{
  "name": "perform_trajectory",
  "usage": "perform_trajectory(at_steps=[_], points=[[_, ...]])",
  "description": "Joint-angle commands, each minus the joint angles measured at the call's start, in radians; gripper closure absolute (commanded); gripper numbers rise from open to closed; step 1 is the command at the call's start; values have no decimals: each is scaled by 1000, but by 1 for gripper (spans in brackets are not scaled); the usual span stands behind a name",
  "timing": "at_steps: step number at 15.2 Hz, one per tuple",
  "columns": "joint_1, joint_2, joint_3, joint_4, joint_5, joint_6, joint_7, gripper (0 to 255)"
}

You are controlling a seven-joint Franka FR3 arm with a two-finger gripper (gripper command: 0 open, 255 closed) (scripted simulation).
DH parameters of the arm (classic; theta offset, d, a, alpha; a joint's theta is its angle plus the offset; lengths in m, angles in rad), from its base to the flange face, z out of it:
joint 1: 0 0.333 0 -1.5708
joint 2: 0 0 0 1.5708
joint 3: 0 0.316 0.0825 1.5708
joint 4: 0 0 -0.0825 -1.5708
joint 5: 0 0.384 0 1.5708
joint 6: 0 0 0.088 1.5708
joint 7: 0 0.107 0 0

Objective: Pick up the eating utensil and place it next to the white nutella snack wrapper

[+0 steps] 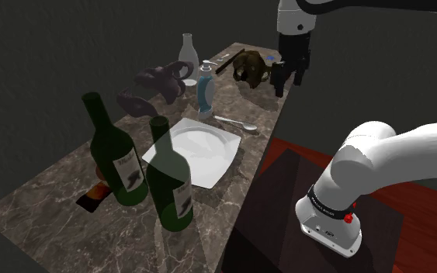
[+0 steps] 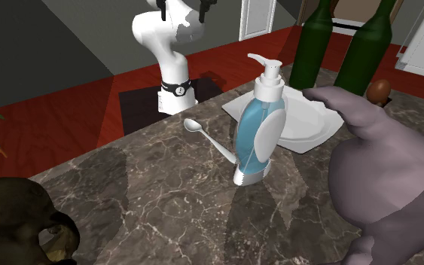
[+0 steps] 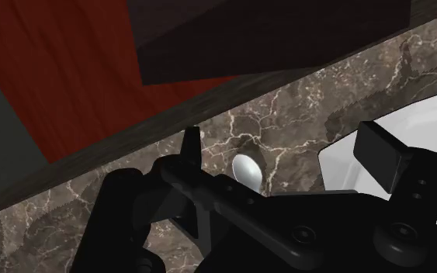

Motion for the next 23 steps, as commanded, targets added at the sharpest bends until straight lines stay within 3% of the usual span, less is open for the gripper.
perform_trajectory(at_steps=[1,12,23], points=[[0,0,0,0,0,0,0,0],[52,357,-149,7,14,352,-269,0],[108,779,-215,182,157,568,-567,0]])
